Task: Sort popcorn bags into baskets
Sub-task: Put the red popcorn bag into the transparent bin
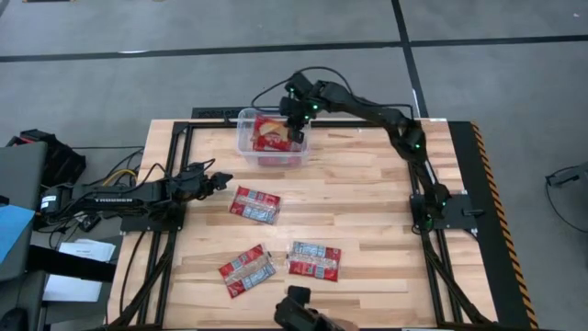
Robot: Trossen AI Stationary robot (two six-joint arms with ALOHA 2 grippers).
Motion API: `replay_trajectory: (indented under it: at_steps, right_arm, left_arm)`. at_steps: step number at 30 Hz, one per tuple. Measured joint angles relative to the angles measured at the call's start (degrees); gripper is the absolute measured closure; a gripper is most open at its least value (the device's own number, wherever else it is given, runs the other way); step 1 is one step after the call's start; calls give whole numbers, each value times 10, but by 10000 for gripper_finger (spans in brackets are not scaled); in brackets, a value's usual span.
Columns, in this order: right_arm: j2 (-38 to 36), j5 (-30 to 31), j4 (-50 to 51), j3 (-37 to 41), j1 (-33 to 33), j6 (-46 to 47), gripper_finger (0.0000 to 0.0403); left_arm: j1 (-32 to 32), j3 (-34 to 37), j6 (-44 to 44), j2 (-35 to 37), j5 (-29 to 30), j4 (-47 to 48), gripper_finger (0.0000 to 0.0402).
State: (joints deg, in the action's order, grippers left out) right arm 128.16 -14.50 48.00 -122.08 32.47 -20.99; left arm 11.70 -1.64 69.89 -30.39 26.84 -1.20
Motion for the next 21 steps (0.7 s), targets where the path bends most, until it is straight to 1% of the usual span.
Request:
replay_trajectory:
  at_steps: [2, 3, 5, 10, 12, 17, 20, 21]
  right_arm:
    - [15, 9, 23, -21, 2, -4, 403]
    - [22, 26, 26, -29, 3, -5, 401]
    - [31, 45, 30, -38, 3, -6, 388]
    - [34, 65, 24, -45, 3, -33, 332]
    - [33, 85, 26, -46, 2, -36, 308]
    - [21, 88, 40, -72, -1, -36, 257]
    - [16, 89, 56, -100, -5, -31, 239]
    - [16, 80, 79, -114, -6, -31, 235]
  left_arm:
    - [0, 0, 0, 0, 0, 0, 140]
    - [0, 0, 0, 0, 1, 0, 140]
    - [0, 0, 0, 0, 4, 0, 140]
    - [0, 0, 9, 0, 9, 0, 140]
    - [0, 0, 12, 0, 9, 0, 140]
    - [0, 0, 13, 0, 11, 0, 140]
    - [0, 0, 13, 0, 20, 0, 140]
    - [0, 0, 15, 0, 21, 0, 140]
